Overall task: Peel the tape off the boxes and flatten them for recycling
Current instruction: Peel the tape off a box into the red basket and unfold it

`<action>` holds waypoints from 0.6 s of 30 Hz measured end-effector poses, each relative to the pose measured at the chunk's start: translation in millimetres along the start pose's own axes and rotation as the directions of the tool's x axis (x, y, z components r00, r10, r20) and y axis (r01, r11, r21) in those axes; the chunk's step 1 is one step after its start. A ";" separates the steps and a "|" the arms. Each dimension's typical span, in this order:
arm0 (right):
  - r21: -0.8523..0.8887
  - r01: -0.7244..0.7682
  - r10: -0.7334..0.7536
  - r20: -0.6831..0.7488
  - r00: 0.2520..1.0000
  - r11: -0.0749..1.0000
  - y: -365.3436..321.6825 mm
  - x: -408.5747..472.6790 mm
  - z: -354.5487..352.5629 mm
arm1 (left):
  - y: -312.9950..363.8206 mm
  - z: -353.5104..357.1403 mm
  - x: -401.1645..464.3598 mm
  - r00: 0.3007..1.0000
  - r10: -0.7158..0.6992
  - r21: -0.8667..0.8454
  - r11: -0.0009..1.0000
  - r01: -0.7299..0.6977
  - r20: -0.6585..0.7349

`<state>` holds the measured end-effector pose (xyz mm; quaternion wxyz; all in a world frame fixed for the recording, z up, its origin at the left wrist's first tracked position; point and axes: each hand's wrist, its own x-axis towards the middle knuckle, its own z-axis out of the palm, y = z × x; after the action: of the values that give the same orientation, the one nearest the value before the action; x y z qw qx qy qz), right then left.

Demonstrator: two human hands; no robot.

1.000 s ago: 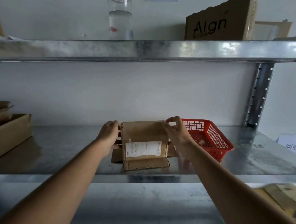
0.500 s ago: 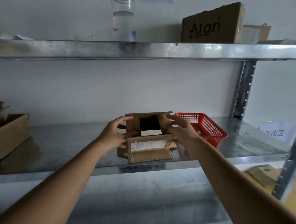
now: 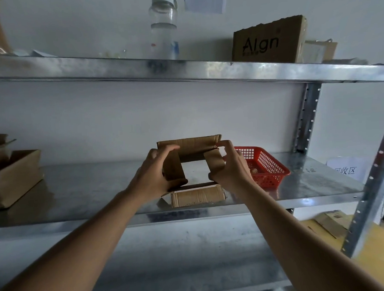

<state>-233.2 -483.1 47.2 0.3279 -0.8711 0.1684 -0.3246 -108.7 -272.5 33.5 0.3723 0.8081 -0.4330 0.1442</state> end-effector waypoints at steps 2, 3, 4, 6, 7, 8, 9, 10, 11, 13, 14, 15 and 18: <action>-0.019 0.040 -0.040 -0.022 0.999 0.999 -1.6 -3.7 0.3 | -4.3 -1.2 -3.8 0.999 0.034 0.003 0.999 -0.034 -0.032; -0.014 0.056 -0.057 -0.032 0.998 0.998 -2.7 -4.9 0.4 | -6.9 -2.0 -5.4 0.998 0.053 0.004 0.999 -0.053 -0.042; 0.004 0.066 -0.066 -0.043 0.997 0.998 -4.0 -5.3 0.2 | -10.1 -2.6 -6.3 0.996 0.077 0.006 0.997 -0.077 -0.052; 0.060 0.087 -0.083 -0.075 0.994 0.994 -5.8 -5.3 -0.8 | -16.3 -4.4 -7.1 0.989 0.129 0.009 0.992 -0.129 -0.074; 0.084 0.108 -0.100 -0.098 0.990 0.991 -5.5 -4.9 -0.9 | -19.0 -6.0 -7.2 0.988 0.141 0.000 0.990 -0.142 -0.069; 0.097 0.130 -0.118 -0.119 0.986 0.987 -4.8 -4.0 -0.6 | -21.3 -7.5 -6.7 0.990 0.136 -0.011 0.991 -0.137 -0.042; 0.105 0.145 -0.131 -0.129 0.983 0.984 -4.2 -3.2 0.2 | -23.2 -8.9 -6.1 0.993 0.117 -0.005 0.993 -0.117 0.005; 0.114 0.151 -0.136 -0.133 0.982 0.982 -3.4 -2.5 1.4 | -24.2 -9.6 -5.2 0.994 0.091 0.029 0.995 -0.093 0.058; 0.125 0.150 -0.132 -0.137 0.982 0.981 -2.7 -2.0 2.7 | -24.2 -10.0 -3.5 0.992 0.066 0.085 0.994 -0.075 0.104; 0.147 0.136 -0.112 -0.161 0.981 0.980 -2.3 -2.3 4.3 | -21.8 -9.7 0.2 0.987 0.031 0.180 0.982 -0.059 0.155; 0.153 0.132 -0.104 -0.175 0.979 0.979 -2.6 -3.0 4.5 | -20.5 -9.0 1.4 0.988 0.021 0.200 0.978 -0.052 0.156; 0.155 0.134 -0.104 -0.191 0.976 0.979 -3.1 -3.8 4.3 | -19.3 -8.4 1.9 0.989 0.021 0.206 0.977 -0.050 0.144; 0.142 0.149 -0.114 -0.226 0.967 0.979 -2.8 -6.0 1.8 | -18.9 -7.2 -0.6 0.994 0.075 0.157 0.984 -0.088 0.083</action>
<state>-236.2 -477.2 45.4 0.3533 -0.8109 0.1185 -0.4511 -93.1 -260.3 29.1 0.2831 0.8220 -0.4667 0.1626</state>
